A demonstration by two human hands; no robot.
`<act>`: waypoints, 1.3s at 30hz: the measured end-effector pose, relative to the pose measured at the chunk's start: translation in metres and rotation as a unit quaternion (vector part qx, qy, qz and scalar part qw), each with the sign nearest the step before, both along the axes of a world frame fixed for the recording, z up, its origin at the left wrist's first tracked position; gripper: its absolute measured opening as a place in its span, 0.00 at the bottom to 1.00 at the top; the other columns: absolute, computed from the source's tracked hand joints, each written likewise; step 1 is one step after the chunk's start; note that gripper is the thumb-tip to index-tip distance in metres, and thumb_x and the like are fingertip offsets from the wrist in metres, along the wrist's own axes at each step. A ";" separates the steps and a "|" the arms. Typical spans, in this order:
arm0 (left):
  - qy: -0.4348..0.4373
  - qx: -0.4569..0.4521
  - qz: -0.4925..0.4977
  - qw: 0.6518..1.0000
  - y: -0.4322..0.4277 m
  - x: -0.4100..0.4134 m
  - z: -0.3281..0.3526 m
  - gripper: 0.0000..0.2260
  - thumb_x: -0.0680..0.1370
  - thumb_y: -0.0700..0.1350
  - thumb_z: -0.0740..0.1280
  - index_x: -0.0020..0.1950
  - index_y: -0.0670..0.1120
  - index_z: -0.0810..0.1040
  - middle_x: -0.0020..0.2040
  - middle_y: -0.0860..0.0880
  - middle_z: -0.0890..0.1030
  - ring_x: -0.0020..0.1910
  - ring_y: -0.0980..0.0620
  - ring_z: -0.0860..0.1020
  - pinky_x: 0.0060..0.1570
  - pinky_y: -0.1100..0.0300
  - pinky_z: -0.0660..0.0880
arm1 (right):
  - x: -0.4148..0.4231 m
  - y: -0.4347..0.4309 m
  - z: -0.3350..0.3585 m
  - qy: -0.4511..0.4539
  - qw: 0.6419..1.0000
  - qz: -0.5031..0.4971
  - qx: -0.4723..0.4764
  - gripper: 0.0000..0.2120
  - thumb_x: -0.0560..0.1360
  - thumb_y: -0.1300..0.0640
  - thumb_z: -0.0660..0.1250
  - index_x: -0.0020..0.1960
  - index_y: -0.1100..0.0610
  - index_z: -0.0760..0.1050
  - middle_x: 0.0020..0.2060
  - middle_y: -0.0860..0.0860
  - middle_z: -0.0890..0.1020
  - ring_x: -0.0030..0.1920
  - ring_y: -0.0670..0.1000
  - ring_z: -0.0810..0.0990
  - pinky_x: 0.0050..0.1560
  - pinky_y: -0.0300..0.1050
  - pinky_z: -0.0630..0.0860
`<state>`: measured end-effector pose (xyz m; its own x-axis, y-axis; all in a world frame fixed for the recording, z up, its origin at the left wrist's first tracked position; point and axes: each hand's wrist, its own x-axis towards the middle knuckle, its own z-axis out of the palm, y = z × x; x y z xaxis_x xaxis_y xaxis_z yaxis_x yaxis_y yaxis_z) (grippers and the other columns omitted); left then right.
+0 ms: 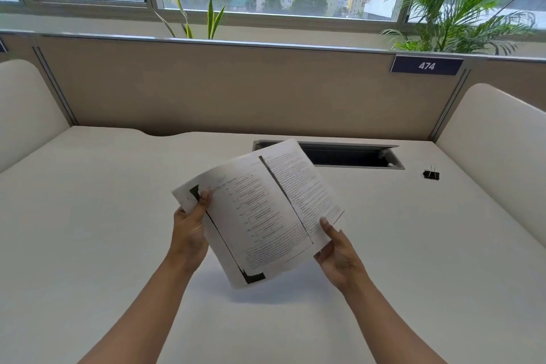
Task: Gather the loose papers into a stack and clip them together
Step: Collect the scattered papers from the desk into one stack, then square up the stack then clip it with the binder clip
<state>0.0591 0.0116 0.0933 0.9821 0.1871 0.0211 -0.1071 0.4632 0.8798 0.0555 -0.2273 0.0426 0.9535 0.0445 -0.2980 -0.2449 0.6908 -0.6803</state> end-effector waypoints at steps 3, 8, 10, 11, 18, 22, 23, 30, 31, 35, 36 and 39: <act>0.031 -0.026 0.033 0.999 -0.012 -0.002 -0.004 0.06 0.79 0.44 0.60 0.46 0.50 0.77 0.35 0.56 0.83 0.36 0.57 0.80 0.36 0.57 0.79 | -0.001 0.017 0.004 -0.003 1.000 0.002 0.001 0.26 0.68 0.60 0.69 0.65 0.59 0.71 0.59 0.57 0.80 0.53 0.55 0.81 0.47 0.48 0.82; 0.111 -0.088 0.085 0.986 -0.027 -0.009 -0.014 0.02 0.77 0.45 0.65 0.47 0.49 0.77 0.41 0.50 0.80 0.41 0.50 0.76 0.41 0.55 0.75 | 0.005 0.027 0.011 -0.020 0.997 -0.050 -0.059 0.19 0.72 0.66 0.65 0.63 0.62 0.72 0.58 0.60 0.79 0.57 0.60 0.79 0.58 0.58 0.76; 0.134 -0.085 0.083 0.984 -0.025 -0.009 -0.017 0.04 0.76 0.43 0.65 0.50 0.48 0.77 0.44 0.50 0.80 0.42 0.49 0.78 0.41 0.54 0.78 | 0.009 0.022 0.016 -0.012 0.996 -0.050 -0.077 0.18 0.73 0.68 0.65 0.62 0.63 0.72 0.57 0.61 0.80 0.57 0.62 0.79 0.57 0.60 0.76; 0.147 -0.077 0.073 0.983 -0.022 -0.007 -0.019 0.04 0.76 0.42 0.65 0.50 0.48 0.78 0.44 0.49 0.81 0.43 0.49 0.78 0.41 0.54 0.79 | 0.011 0.018 0.019 -0.003 0.996 -0.045 -0.083 0.17 0.73 0.69 0.64 0.61 0.62 0.73 0.55 0.60 0.80 0.55 0.61 0.80 0.55 0.58 0.78; 0.274 -0.036 -0.023 0.961 0.005 0.006 -0.026 0.10 0.76 0.48 0.64 0.45 0.41 0.77 0.43 0.43 0.79 0.40 0.45 0.77 0.41 0.53 0.74 | 0.021 -0.015 0.015 0.131 0.982 0.031 -0.131 0.17 0.74 0.74 0.61 0.62 0.65 0.70 0.52 0.64 0.79 0.46 0.62 0.80 0.33 0.55 0.81; 0.346 0.052 -0.113 0.930 0.013 0.011 -0.037 0.15 0.76 0.51 0.65 0.51 0.39 0.74 0.41 0.41 0.81 0.37 0.44 0.80 0.38 0.52 0.76 | 0.018 -0.021 0.007 0.166 0.963 0.070 -0.201 0.18 0.74 0.74 0.61 0.63 0.67 0.70 0.46 0.63 0.80 0.43 0.61 0.80 0.29 0.54 0.81; 0.356 0.083 -0.142 0.920 0.013 0.010 -0.039 0.16 0.76 0.51 0.65 0.52 0.39 0.75 0.41 0.41 0.82 0.35 0.44 0.81 0.36 0.54 0.78 | 0.018 -0.022 0.006 0.173 0.958 0.078 -0.214 0.18 0.74 0.74 0.61 0.63 0.67 0.70 0.46 0.63 0.80 0.42 0.61 0.80 0.27 0.53 0.81; 0.390 0.200 -0.259 0.861 0.011 0.014 -0.049 0.17 0.76 0.46 0.66 0.57 0.34 0.77 0.48 0.37 0.83 0.39 0.42 0.82 0.40 0.50 0.79 | 0.018 -0.021 0.001 0.161 0.899 0.144 -0.380 0.21 0.71 0.73 0.66 0.64 0.67 0.70 0.57 0.63 0.79 0.55 0.64 0.78 0.56 0.61 0.76; 0.385 0.191 -0.264 0.863 0.008 0.013 -0.048 0.15 0.76 0.44 0.66 0.56 0.34 0.77 0.48 0.37 0.83 0.39 0.42 0.83 0.40 0.49 0.80 | 0.018 -0.020 0.001 0.146 0.898 0.147 -0.387 0.21 0.71 0.73 0.65 0.64 0.66 0.70 0.55 0.62 0.79 0.56 0.64 0.78 0.58 0.61 0.75; 0.334 0.198 -0.257 0.885 -0.002 0.013 -0.044 0.10 0.76 0.37 0.65 0.56 0.36 0.76 0.50 0.37 0.83 0.45 0.40 0.83 0.45 0.44 0.80 | 0.021 -0.013 0.002 0.076 0.891 0.114 -0.433 0.20 0.70 0.71 0.67 0.62 0.64 0.72 0.55 0.60 0.80 0.57 0.61 0.78 0.62 0.59 0.73; 0.316 0.212 -0.239 0.893 -0.004 0.015 -0.043 0.11 0.76 0.35 0.65 0.58 0.37 0.75 0.52 0.36 0.82 0.46 0.39 0.82 0.46 0.44 0.79 | 0.022 -0.012 0.002 0.062 0.894 0.092 -0.435 0.20 0.70 0.70 0.68 0.61 0.63 0.73 0.56 0.60 0.80 0.57 0.61 0.78 0.62 0.59 0.73; 0.247 0.268 -0.172 0.915 -0.014 0.019 -0.037 0.10 0.77 0.35 0.64 0.58 0.41 0.75 0.55 0.38 0.81 0.47 0.41 0.81 0.49 0.45 0.79 | 0.025 -0.005 0.011 0.021 0.904 0.029 -0.426 0.17 0.71 0.67 0.69 0.59 0.60 0.73 0.55 0.59 0.80 0.55 0.60 0.79 0.59 0.58 0.75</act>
<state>0.0783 -0.0019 0.0565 0.8951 -0.0415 -0.4439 0.4369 -0.1170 0.8919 0.0802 -0.2321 0.0540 0.9440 -0.1692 -0.2833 -0.3017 -0.0950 -0.9487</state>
